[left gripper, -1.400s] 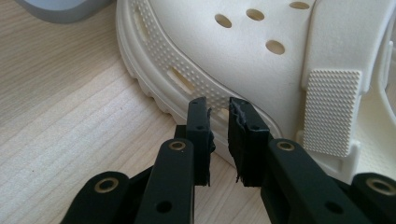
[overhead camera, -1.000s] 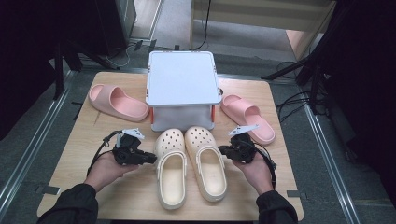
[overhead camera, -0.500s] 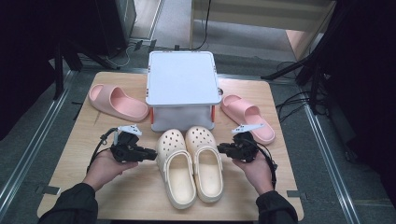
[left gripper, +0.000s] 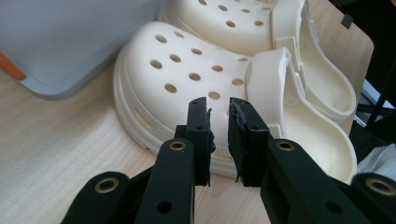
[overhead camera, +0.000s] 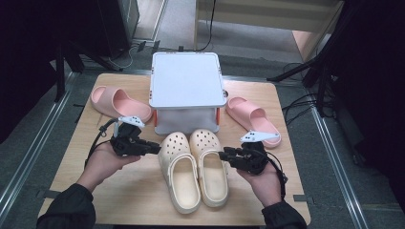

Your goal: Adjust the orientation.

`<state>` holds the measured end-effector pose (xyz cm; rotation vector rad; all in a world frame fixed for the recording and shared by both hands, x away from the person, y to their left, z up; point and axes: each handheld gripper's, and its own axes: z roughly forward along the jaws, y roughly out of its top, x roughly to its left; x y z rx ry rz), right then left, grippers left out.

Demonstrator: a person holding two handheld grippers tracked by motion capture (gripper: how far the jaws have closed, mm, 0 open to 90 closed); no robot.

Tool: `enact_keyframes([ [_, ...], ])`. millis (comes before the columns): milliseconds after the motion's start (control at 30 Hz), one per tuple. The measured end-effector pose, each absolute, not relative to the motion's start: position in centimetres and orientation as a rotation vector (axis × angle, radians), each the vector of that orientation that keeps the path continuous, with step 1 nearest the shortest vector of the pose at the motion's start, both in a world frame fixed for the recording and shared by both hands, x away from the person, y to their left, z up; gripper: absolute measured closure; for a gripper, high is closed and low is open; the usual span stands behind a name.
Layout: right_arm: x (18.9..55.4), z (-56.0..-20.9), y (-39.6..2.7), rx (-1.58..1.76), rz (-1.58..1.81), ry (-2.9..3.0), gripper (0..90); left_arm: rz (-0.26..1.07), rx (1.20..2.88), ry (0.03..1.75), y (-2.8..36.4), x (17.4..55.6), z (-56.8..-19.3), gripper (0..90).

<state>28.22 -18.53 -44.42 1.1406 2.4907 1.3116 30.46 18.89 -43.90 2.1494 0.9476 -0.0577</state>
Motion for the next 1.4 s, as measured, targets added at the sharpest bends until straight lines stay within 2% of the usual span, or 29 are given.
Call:
enact_keyframes([
  [233,26.8,-44.9,-17.2,1.113,1.299,2.539,59.9,-0.035,2.136,0.957,19.0,32.7,-42.1,77.6],
  [700,25.9,-46.4,-15.1,1.134,1.260,2.592,52.5,-0.002,2.126,0.933,18.4,36.3,-38.4,76.8],
  [1100,25.6,-47.0,-14.5,1.179,1.257,2.574,49.0,0.016,2.127,0.932,18.4,38.5,-37.2,77.0],
  [1400,25.3,-47.8,-13.8,1.221,1.232,2.546,43.9,0.078,2.122,0.958,19.2,40.5,-36.9,82.0],
])
